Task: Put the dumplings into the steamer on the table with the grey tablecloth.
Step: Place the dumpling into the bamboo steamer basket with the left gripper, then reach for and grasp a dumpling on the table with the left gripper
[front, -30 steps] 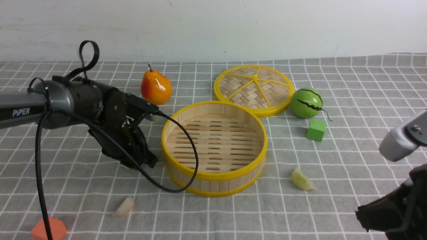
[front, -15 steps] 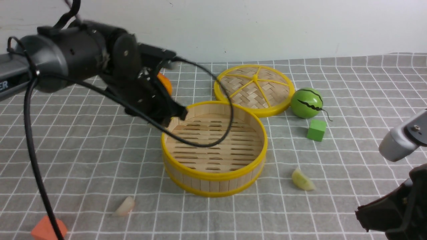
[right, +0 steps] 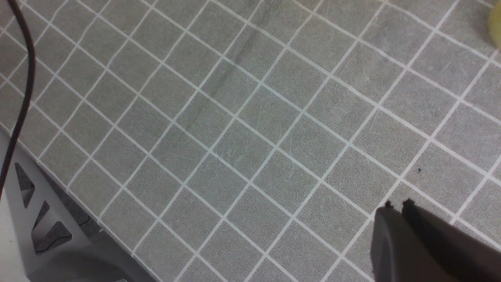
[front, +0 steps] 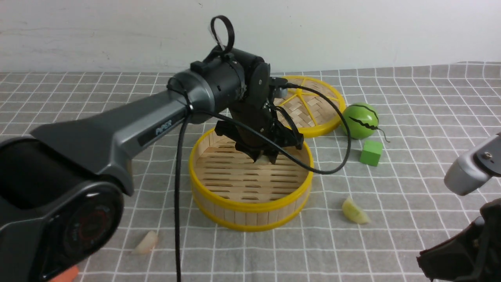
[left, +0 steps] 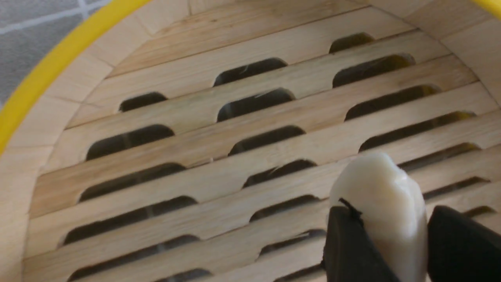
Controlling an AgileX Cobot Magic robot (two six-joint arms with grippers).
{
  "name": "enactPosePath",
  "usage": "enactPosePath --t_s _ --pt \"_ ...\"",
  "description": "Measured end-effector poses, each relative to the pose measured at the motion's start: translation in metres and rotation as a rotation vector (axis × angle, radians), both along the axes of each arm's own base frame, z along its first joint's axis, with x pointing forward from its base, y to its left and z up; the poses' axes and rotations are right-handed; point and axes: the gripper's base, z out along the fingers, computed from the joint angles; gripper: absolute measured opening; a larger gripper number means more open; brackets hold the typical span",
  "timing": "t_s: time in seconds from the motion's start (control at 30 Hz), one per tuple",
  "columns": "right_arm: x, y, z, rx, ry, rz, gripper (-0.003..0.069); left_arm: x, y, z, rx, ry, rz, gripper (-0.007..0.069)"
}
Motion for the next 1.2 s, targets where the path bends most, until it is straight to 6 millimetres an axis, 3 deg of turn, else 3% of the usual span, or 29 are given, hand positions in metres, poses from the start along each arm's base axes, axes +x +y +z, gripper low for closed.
enactPosePath --t_s 0.13,0.27,0.43,0.47,0.53,0.7,0.8,0.9,0.97,1.0,1.13,1.2 --pt "0.0 0.0 0.0 0.0 0.0 0.0 0.0034 0.002 -0.005 -0.01 0.01 0.016 -0.006 0.0265" --pt "0.0 0.0 0.0 0.0 0.0 0.0 0.0038 0.002 -0.005 -0.01 0.03 0.018 -0.009 0.0387" --pt "0.0 0.0 0.0 0.0 0.0 0.0 0.004 -0.004 0.003 0.009 0.068 0.019 -0.009 0.0491" --pt "0.0 0.0 0.0 0.0 -0.001 0.0 0.004 -0.01 0.009 0.034 0.078 -0.011 -0.009 0.0509" --pt "0.0 0.0 0.0 0.0 -0.002 -0.001 0.004 -0.017 0.015 0.057 0.083 -0.038 -0.007 0.0515" --pt "0.001 0.0 0.001 0.006 -0.009 -0.005 0.0041 -0.05 0.047 0.137 0.137 -0.139 0.003 0.0521" --pt "0.0 0.002 0.001 0.019 -0.008 -0.001 0.0043 -0.072 0.064 0.156 0.156 -0.154 0.001 0.0521" --pt "0.0 0.003 0.001 0.025 -0.006 -0.002 0.0046 -0.086 0.077 0.154 0.177 -0.119 0.002 0.0521" --pt "0.0 0.003 0.001 0.025 -0.006 -0.002 0.005 -0.102 0.098 0.138 0.199 -0.033 0.018 0.0521" --pt "0.0 0.003 0.001 0.025 -0.006 -0.002 0.0051 -0.104 0.1 0.127 0.214 0.003 0.017 0.0521" --pt "0.0 0.003 0.002 0.029 -0.003 -0.001 0.0057 -0.127 0.148 0.066 0.243 0.22 0.091 0.0521" --pt "0.0 0.003 0.002 0.034 -0.001 -0.001 0.0059 -0.129 0.16 0.049 0.236 0.239 0.106 0.0521"
